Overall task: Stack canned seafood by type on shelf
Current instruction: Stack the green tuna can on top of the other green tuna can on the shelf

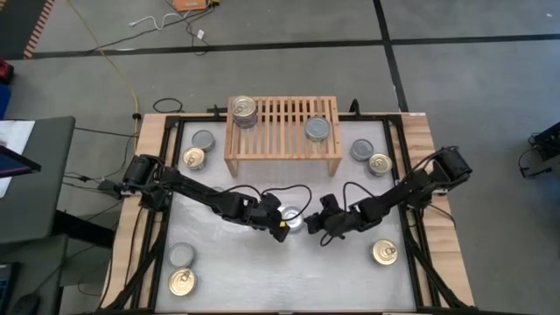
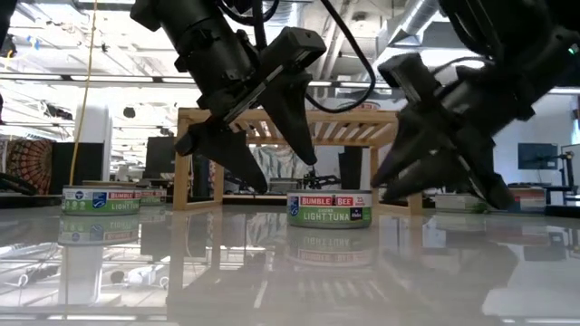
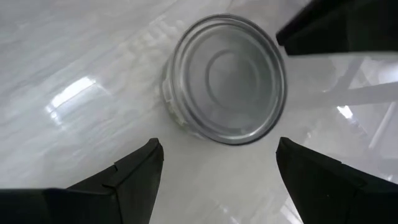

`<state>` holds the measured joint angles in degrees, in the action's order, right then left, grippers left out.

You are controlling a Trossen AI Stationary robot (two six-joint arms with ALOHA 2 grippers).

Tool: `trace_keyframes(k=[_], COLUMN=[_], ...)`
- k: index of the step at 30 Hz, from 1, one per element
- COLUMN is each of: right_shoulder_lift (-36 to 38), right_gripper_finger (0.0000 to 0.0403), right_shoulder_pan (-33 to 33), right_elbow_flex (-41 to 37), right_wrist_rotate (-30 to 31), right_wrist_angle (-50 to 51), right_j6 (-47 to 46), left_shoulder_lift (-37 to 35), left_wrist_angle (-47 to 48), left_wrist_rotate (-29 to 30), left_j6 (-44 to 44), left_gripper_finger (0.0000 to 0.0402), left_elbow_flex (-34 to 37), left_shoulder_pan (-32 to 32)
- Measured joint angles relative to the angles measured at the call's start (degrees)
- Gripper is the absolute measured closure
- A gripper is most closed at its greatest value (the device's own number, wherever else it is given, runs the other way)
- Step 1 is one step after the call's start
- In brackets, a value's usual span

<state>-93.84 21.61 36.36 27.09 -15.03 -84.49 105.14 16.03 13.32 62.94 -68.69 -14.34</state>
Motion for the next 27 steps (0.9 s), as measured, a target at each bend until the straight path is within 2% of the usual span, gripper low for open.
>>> trace_keyframes(k=[4, 11, 20, 27], right_shoulder_lift=[1.11, -1.83, -1.87, -2.1], right_gripper_finger=[0.0296, 0.0296, 0.0296, 0.0296], right_shoulder_pan=[-0.61, -1.12, -1.21, -3.66], right_elbow_flex=[0.02, 0.04, 0.11, 0.11], right_wrist_rotate=[0.13, -0.46, -0.64, -1.51], right_wrist_angle=[-0.04, -1.11, -2.36, -2.44], right_j6=[0.96, -1.34, -0.52, -0.46], left_shoulder_lift=[-0.02, -0.04, -0.07, -0.07], left_wrist_angle=[-0.06, -0.35, -0.43, -0.56], left_wrist_rotate=[-1.42, -1.57, -1.59, -1.59], left_j6=[-0.92, -0.96, -0.83, -0.94], left_gripper_finger=[0.0103, 0.0103, 0.0103, 0.0103], left_elbow_flex=[0.0, 0.0, 0.0, 0.0], left_shoulder_pan=[0.55, 0.76, 0.74, 0.74])
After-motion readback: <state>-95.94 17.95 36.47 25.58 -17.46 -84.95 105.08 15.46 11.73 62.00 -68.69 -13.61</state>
